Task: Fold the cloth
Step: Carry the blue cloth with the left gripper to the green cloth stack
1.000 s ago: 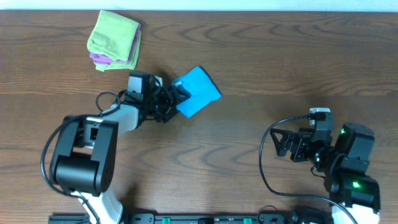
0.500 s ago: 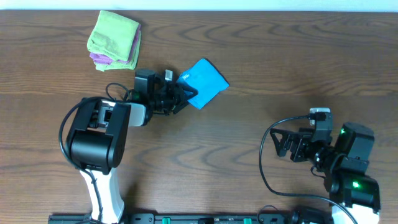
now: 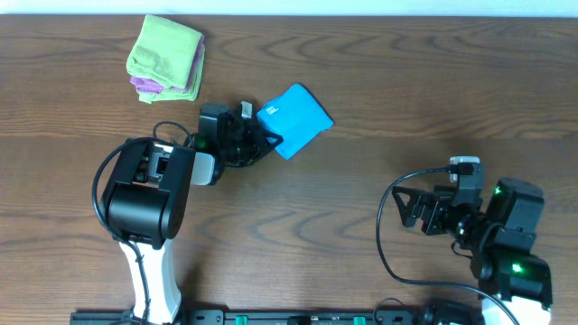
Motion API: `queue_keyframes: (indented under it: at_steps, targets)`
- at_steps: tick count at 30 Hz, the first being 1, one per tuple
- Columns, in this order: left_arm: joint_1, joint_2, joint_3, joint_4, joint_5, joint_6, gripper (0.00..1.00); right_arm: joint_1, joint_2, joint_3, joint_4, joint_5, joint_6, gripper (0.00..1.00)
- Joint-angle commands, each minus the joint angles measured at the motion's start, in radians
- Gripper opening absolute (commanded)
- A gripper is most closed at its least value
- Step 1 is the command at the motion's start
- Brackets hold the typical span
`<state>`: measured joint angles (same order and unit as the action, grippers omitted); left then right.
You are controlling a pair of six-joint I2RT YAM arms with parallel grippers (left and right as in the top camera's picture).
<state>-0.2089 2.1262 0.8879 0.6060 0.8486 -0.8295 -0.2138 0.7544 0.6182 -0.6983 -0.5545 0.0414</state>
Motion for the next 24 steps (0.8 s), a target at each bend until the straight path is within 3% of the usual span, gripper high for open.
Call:
queue_keyframes:
  at_steps: [1, 5, 10, 24]
  targets:
    - [0.003, 0.098, -0.026, 0.0, -0.083, 0.045, 0.06, -0.008, -0.003, -0.005, 0.0, -0.018, 0.01, 0.99]
    - [0.01, 0.091, 0.076, 0.0, 0.023, 0.038, 0.06, -0.008, -0.003, -0.005, 0.0, -0.018, 0.01, 0.99]
    - [0.019, 0.053, 0.241, -0.071, 0.039, -0.01, 0.06, -0.008, -0.002, -0.005, 0.0, -0.018, 0.01, 0.99]
    - [0.033, 0.028, 0.721, -0.564, -0.035, 0.065, 0.06, -0.008, -0.003, -0.005, 0.0, -0.018, 0.01, 0.99]
